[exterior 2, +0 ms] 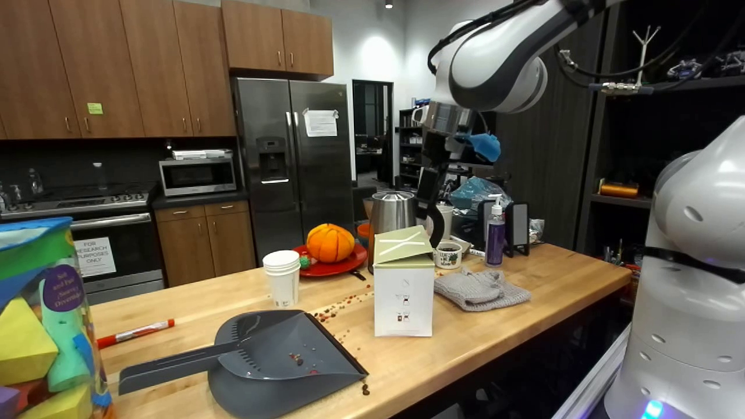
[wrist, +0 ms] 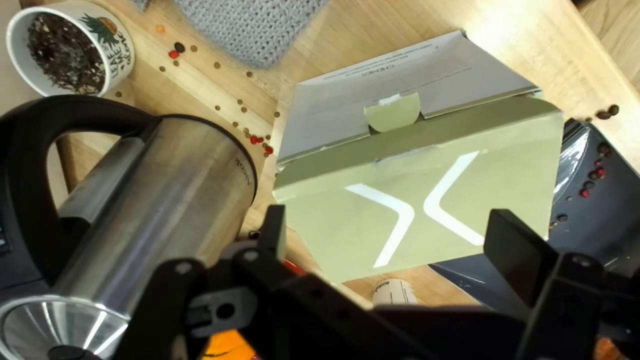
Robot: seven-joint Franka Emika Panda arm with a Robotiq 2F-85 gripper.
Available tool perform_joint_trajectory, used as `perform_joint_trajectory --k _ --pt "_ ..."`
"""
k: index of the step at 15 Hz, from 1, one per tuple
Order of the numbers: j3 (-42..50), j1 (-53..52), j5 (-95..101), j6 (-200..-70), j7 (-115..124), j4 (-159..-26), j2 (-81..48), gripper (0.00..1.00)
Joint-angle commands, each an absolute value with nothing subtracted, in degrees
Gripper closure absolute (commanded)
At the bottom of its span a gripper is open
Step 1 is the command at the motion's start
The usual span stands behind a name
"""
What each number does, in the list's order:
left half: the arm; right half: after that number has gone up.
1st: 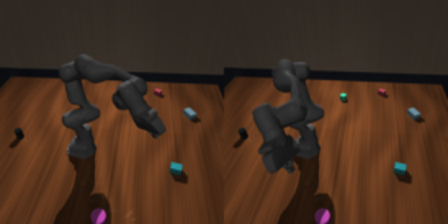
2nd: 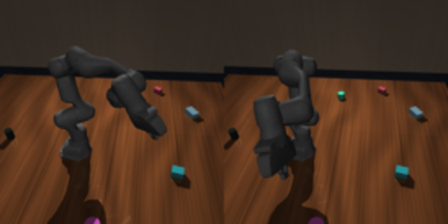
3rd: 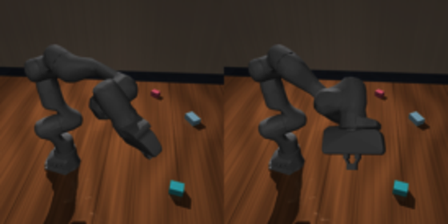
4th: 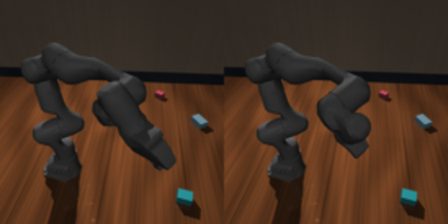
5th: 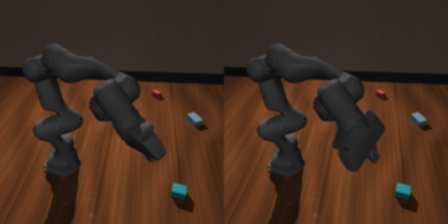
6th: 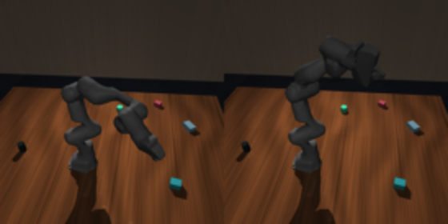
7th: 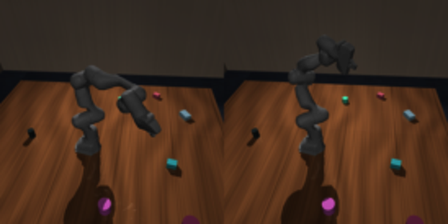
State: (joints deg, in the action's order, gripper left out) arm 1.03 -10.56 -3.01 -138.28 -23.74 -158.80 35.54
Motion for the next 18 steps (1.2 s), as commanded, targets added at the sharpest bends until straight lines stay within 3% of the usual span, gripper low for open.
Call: perform_joint_trajectory --k 1,18 --pt "0.4 -10.6 -0.6 -138.0 -22.4 -157.7 34.3 0.00" --pt "-2.5 -12.9 1.3 -130.6 -23.6 -154.4 30.1 0.00"
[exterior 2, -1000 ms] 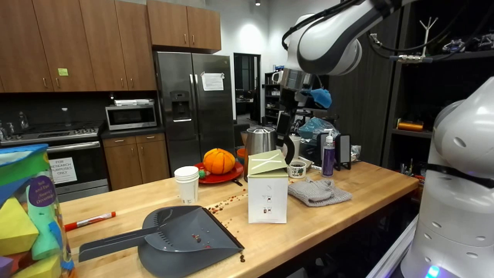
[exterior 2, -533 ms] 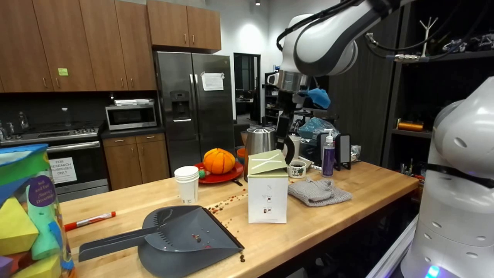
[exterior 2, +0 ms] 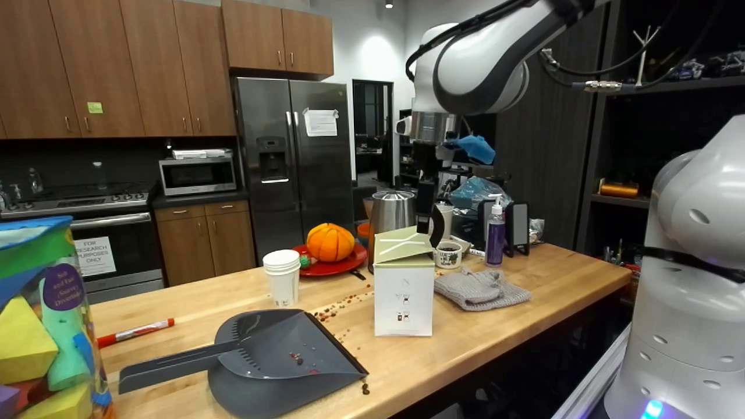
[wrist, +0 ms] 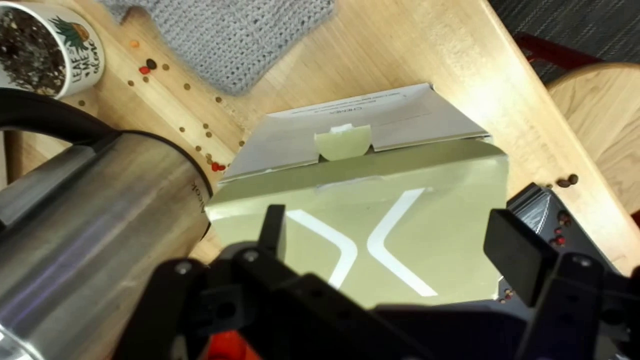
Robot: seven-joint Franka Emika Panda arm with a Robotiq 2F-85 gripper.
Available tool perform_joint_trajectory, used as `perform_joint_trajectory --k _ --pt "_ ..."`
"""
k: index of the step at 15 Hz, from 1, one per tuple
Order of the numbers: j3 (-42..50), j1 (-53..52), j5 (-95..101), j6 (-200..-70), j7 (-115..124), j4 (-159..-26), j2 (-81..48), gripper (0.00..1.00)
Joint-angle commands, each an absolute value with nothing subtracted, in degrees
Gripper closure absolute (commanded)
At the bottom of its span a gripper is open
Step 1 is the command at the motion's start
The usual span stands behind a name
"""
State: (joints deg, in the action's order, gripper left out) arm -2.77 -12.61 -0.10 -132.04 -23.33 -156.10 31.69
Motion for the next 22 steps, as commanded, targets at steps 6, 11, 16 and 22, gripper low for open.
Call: perform_joint_trajectory --k 6,11,16,22 --pt "-2.1 -12.8 2.2 -130.5 -26.0 -153.6 27.6 0.00" --pt "-1.6 -13.0 2.4 -131.6 -28.7 -153.2 26.7 0.00" --pt "-1.0 -12.9 2.0 -131.7 -30.5 -152.6 25.8 0.00" --pt "-0.7 -12.6 1.9 -133.3 -30.2 -152.4 24.2 0.00"
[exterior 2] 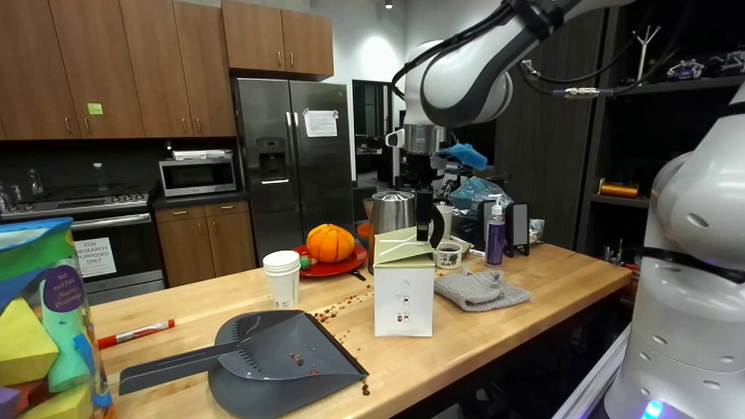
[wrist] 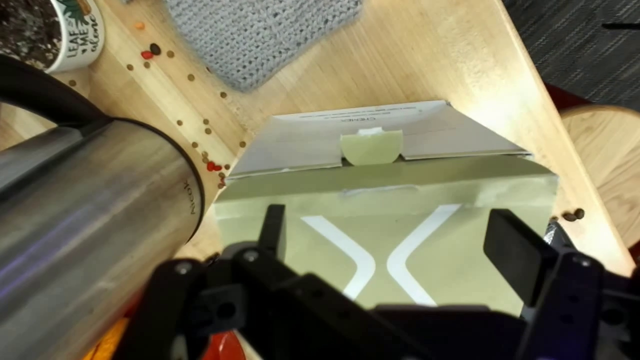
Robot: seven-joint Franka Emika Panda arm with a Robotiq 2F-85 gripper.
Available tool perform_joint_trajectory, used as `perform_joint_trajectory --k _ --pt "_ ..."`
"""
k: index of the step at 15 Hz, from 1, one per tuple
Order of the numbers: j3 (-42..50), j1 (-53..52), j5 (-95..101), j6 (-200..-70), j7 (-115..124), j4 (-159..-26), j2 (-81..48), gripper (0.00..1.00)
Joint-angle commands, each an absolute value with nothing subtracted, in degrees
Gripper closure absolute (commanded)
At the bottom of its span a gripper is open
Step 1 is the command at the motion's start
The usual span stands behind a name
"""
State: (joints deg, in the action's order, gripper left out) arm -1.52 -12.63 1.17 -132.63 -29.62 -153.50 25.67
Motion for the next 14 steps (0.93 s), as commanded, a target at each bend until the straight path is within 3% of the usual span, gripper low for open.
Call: perform_joint_trajectory --k 1,14 --pt "-0.7 -12.5 1.9 -133.7 -30.2 -152.4 24.0 0.00" --pt "-0.2 -11.8 1.6 -134.7 -30.2 -151.4 21.4 0.00"
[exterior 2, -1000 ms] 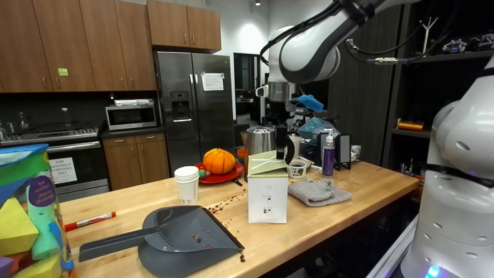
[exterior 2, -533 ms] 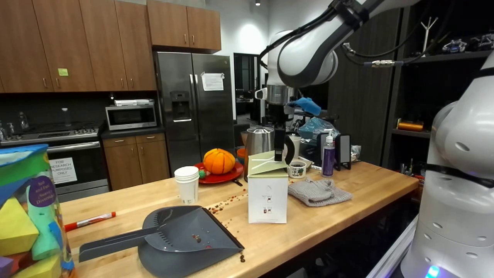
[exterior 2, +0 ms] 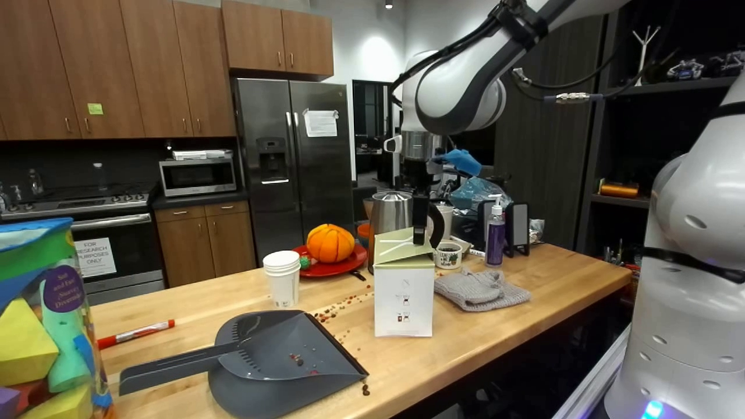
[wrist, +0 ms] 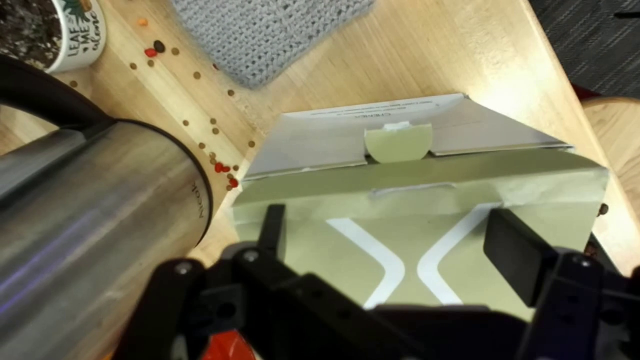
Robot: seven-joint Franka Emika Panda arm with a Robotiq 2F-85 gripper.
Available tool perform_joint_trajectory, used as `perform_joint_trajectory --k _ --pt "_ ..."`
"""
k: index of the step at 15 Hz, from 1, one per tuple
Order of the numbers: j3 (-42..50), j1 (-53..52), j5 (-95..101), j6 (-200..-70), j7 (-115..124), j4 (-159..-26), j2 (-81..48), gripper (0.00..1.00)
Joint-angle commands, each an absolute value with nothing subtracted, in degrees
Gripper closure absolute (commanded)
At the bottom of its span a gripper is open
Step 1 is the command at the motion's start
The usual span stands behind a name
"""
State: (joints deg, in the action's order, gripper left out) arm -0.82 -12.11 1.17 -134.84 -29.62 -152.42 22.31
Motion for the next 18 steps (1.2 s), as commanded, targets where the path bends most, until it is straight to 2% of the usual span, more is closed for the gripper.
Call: perform_joint_trajectory --k 1,18 --pt "-0.2 -11.8 1.5 -134.6 -30.3 -151.3 21.1 0.00" --pt "0.7 -11.7 0.2 -134.6 -31.4 -150.1 17.5 0.00"
